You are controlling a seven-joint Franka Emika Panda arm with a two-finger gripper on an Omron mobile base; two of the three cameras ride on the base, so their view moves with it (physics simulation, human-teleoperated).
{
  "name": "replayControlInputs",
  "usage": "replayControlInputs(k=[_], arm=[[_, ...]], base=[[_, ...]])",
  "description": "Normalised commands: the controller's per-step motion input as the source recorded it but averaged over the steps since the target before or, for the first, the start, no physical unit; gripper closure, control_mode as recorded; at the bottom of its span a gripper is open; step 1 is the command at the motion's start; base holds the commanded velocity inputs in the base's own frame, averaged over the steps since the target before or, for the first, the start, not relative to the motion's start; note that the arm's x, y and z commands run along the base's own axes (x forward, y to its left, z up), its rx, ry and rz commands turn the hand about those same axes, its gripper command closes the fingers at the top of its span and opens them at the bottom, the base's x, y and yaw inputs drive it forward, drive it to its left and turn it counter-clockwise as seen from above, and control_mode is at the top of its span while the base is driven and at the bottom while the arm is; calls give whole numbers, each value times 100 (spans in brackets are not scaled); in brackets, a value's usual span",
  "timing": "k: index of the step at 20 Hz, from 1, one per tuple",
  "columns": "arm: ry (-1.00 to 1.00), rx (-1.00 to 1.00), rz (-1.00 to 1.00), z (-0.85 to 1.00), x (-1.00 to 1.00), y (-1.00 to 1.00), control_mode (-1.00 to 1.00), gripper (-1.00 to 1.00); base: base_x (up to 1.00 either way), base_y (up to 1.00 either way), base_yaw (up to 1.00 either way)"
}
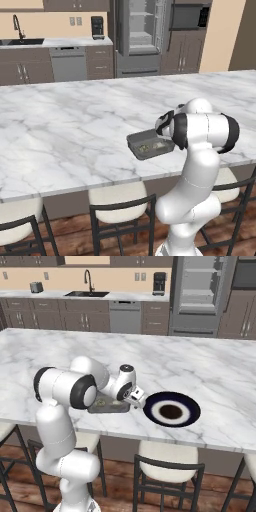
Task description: Place two dumplings into each of the tupperware containers and then place the containers in the fridge.
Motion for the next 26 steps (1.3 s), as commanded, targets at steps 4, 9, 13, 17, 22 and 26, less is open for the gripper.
replayControlInputs(k=[4, 9, 13, 17, 22, 26], arm=[[2, 0, 0, -18, 12, 16, -100, -100], [3, 0, 0, -17, 8, 17, -100, -100], [4, 0, 0, -14, 0, 18, -100, 100], [1, 0, 0, -1, 0, 11, -100, 100], [0, 0, 0, 0, 0, 10, -100, 100], [0, 0, -1, 9, -2, 3, -100, 100]], base=[[0, 0, 0], [0, 0, 0], [0, 0, 0], [0, 0, 0], [0, 0, 0], [0, 0, 0]])
